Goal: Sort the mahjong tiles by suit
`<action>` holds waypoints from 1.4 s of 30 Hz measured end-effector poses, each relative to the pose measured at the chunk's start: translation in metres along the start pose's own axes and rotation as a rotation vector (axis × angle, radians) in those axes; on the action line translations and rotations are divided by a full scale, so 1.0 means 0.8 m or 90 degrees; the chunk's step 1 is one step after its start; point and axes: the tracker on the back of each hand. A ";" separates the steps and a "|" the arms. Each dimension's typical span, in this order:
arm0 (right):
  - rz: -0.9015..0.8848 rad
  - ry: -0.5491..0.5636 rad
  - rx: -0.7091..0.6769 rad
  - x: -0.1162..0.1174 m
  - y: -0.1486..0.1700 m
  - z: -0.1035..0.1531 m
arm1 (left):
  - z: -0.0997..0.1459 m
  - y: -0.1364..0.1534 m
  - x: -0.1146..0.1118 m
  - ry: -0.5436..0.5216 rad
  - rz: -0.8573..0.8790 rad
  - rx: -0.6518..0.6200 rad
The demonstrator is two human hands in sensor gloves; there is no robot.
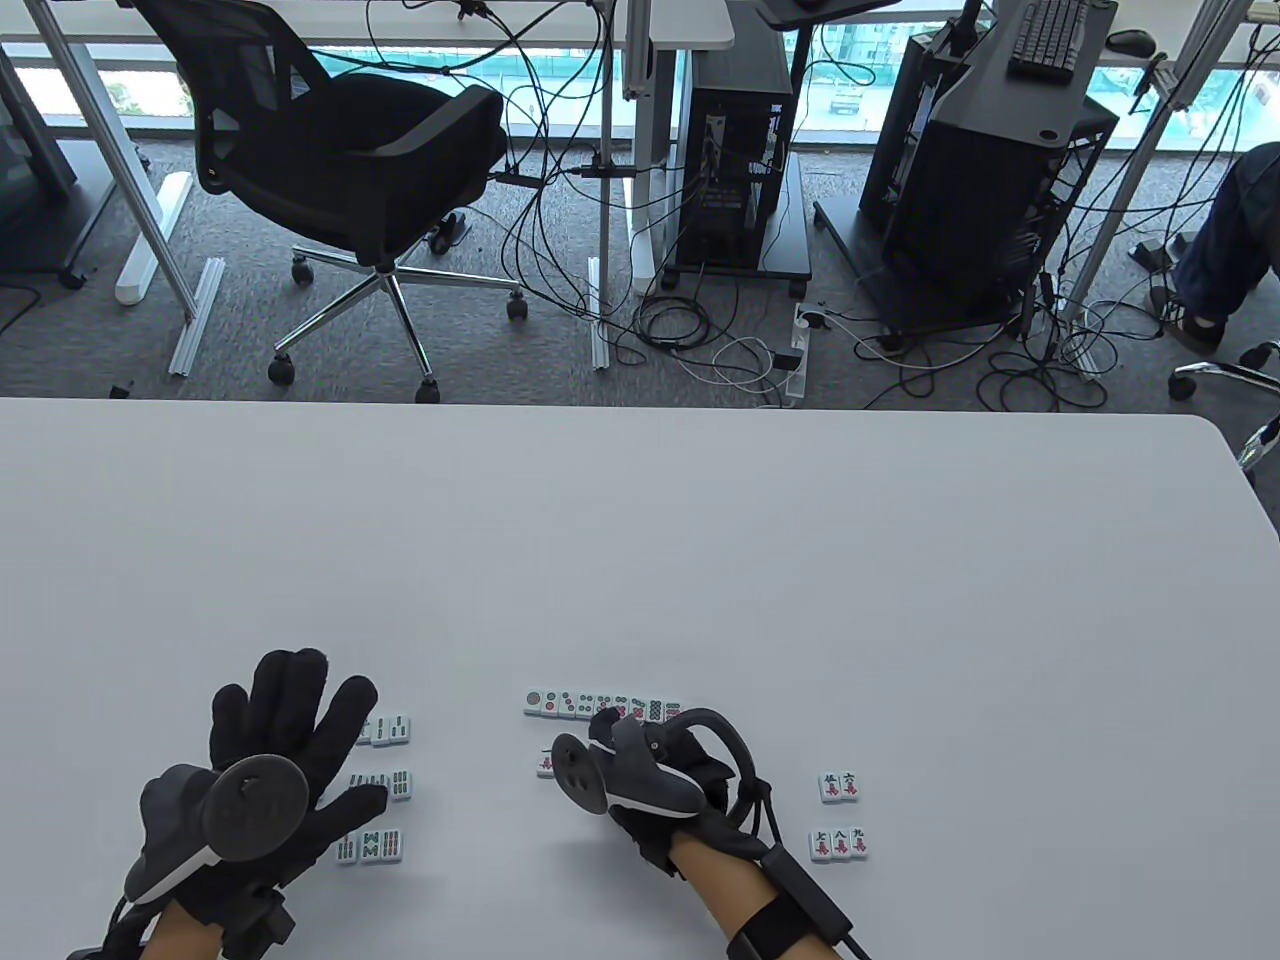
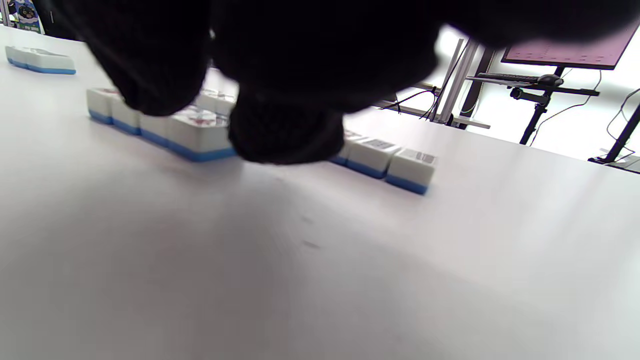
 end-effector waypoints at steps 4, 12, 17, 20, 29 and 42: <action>-0.004 -0.017 0.052 -0.008 0.046 0.014 | 0.000 0.000 0.000 0.002 -0.001 0.000; 0.027 -0.150 0.180 0.000 0.143 0.054 | 0.000 -0.001 -0.001 0.005 -0.003 0.003; 0.051 -0.207 0.220 0.021 0.173 0.075 | -0.001 -0.002 -0.002 0.009 -0.006 0.002; 0.080 -0.225 0.220 0.034 0.179 0.080 | -0.002 -0.002 -0.005 0.016 -0.009 0.004; 0.119 -0.186 0.199 0.052 0.171 0.075 | -0.003 0.000 -0.006 0.021 -0.002 0.008; -0.040 -0.035 0.061 0.013 0.077 0.039 | -0.003 0.002 -0.006 0.018 0.001 0.008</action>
Point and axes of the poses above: the tracker on the back of each hand, its own y axis roughly to the little-finger side, its own z axis roughly from the fingertips to the wrist, x = y × z, and after that the axes turned 2 degrees about x, right-handed
